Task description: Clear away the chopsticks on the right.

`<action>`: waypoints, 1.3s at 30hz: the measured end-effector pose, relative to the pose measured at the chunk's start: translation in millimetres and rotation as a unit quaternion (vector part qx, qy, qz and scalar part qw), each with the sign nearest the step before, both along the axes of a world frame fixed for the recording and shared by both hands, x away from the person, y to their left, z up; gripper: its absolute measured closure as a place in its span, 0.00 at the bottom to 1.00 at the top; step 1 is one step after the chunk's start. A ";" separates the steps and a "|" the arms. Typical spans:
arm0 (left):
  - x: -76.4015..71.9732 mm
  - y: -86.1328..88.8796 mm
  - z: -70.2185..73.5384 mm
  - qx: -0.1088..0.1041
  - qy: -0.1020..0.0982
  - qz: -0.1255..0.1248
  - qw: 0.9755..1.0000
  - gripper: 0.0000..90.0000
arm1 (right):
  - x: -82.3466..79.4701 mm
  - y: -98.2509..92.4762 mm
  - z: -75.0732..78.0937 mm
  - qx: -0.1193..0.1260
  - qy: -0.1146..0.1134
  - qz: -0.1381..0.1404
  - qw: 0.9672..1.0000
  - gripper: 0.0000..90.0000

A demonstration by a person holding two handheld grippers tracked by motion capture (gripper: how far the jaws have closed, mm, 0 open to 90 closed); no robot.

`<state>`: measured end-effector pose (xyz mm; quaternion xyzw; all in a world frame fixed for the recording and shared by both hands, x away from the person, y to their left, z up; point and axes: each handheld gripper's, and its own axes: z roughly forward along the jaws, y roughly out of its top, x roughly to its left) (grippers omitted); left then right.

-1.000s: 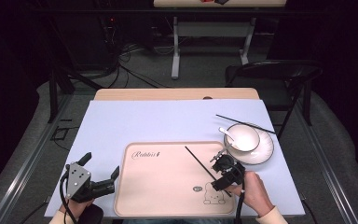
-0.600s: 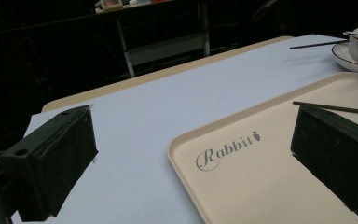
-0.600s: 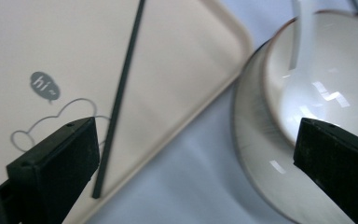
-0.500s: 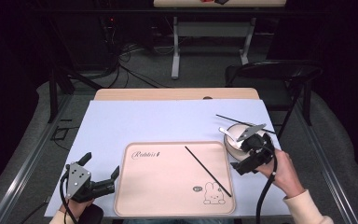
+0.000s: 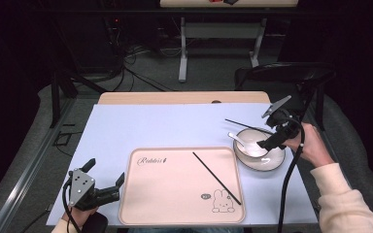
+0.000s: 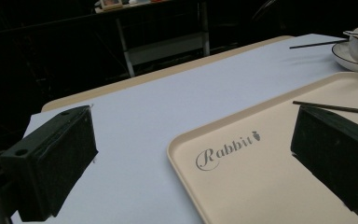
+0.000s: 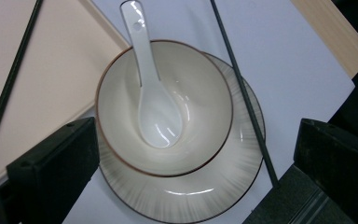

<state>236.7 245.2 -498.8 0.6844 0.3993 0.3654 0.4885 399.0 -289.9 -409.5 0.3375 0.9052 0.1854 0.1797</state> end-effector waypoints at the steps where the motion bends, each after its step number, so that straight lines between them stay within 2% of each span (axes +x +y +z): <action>1: 0.0 0.1 0.0 0.000 0.000 0.001 1.000 0.00 | 5.5 -2.1 0.8 -0.001 0.003 -0.004 1.000 0.00; 2: 0.0 0.1 0.0 0.000 0.000 0.001 1.000 0.00 | 5.5 -2.1 0.8 -0.001 0.003 -0.004 1.000 0.00; 3: 0.0 0.4 0.0 0.000 0.000 0.000 1.000 0.00 | 17.5 -6.4 1.0 -0.001 0.008 0.001 1.000 0.00; 6: 0.3 -0.2 0.0 0.002 0.000 -0.001 1.000 0.00 | 31.5 -10.3 -0.9 0.000 0.021 0.001 1.000 0.00; 8: 0.2 -0.1 0.0 0.002 0.001 -0.002 1.000 0.00 | 40.9 -12.0 -2.7 -0.010 0.021 -0.003 1.000 0.00; 11: 0.3 0.1 -0.1 0.001 0.001 0.000 1.000 0.00 | 49.7 -13.7 -4.2 -0.002 0.030 0.000 1.000 0.00; 12: 0.3 0.0 -0.1 0.001 0.001 0.000 1.000 0.00 | 53.7 -14.1 -4.5 -0.009 0.025 -0.009 1.000 0.00; 13: 0.2 0.0 0.0 0.003 0.001 -0.002 1.000 0.00 | 62.1 -15.4 -6.6 -0.017 0.031 -0.003 0.999 0.00; 14: 0.2 0.0 0.0 0.002 0.001 -0.002 1.000 0.00 | 64.7 -14.6 -9.3 -0.029 0.034 -0.018 0.999 0.01; 15: 0.2 0.0 -0.1 0.002 0.001 -0.001 1.000 0.00 | 69.1 -14.9 -13.1 -0.041 0.038 -0.006 0.998 0.05; 16: 0.1 0.1 -0.1 0.001 0.001 -0.001 1.000 0.00 | 71.4 -14.2 -16.9 -0.047 0.050 -0.009 0.998 0.09; 17: 0.0 0.1 -0.1 0.001 0.000 -0.001 1.000 0.00 | 76.5 -15.6 -20.3 -0.058 0.046 -0.002 0.997 0.17; 18: 0.1 0.1 -0.1 0.001 0.000 -0.001 1.000 0.00 | 79.9 -15.9 -23.5 -0.058 0.051 -0.002 0.997 0.24; 19: 0.1 0.1 -0.1 0.001 0.000 -0.001 1.000 0.00 | 79.9 -15.9 -23.5 -0.058 0.051 -0.002 0.997 0.24; 20: 0.3 0.1 -0.1 0.001 0.001 -0.001 1.000 0.00 | 85.9 -16.7 -29.1 -0.074 0.048 -0.005 0.996 0.32; 21: 0.3 0.0 -0.1 0.001 0.001 -0.001 1.000 0.00 | 87.5 -16.9 -31.6 -0.073 0.054 -0.010 0.996 0.36; 22: 0.2 0.1 0.0 0.002 0.001 -0.001 1.000 0.00 | 90.7 -17.8 -34.3 -0.077 0.050 0.000 0.996 0.39; 23: 0.4 0.0 -0.2 0.000 0.000 -0.001 1.000 0.00 | 92.9 -17.7 -37.0 -0.088 0.057 -0.002 0.994 0.42; 25: 0.3 0.1 -0.1 0.001 0.001 0.000 1.000 0.00 | 95.0 -17.9 -40.1 -0.093 0.061 0.006 0.994 0.44; 27: 0.5 0.0 -0.1 0.002 0.001 -0.001 1.000 0.00 | 100.0 -17.9 -47.9 -0.106 0.073 0.011 0.992 0.53; 28: 0.6 0.0 -0.1 0.002 0.001 0.000 1.000 0.00 | 101.2 -17.4 -50.5 -0.106 0.077 0.014 0.991 0.62; 30: 0.4 0.0 -0.2 0.001 0.001 0.000 1.000 0.00 | 104.3 -16.8 -54.8 -0.114 0.075 0.010 0.991 0.67; 33: 0.4 0.1 -0.1 0.001 0.001 0.000 1.000 0.00 | 106.8 -16.1 -60.1 -0.114 0.085 0.019 0.990 0.71; 36: 0.4 0.2 -0.2 0.000 0.001 0.000 1.000 0.00 | 110.5 -13.2 -68.1 -0.127 0.093 0.025 0.987 0.82; 39: 0.4 0.3 -0.3 -0.002 0.002 0.002 1.000 0.00 | 112.2 -12.6 -70.0 -0.130 0.097 0.034 0.986 0.85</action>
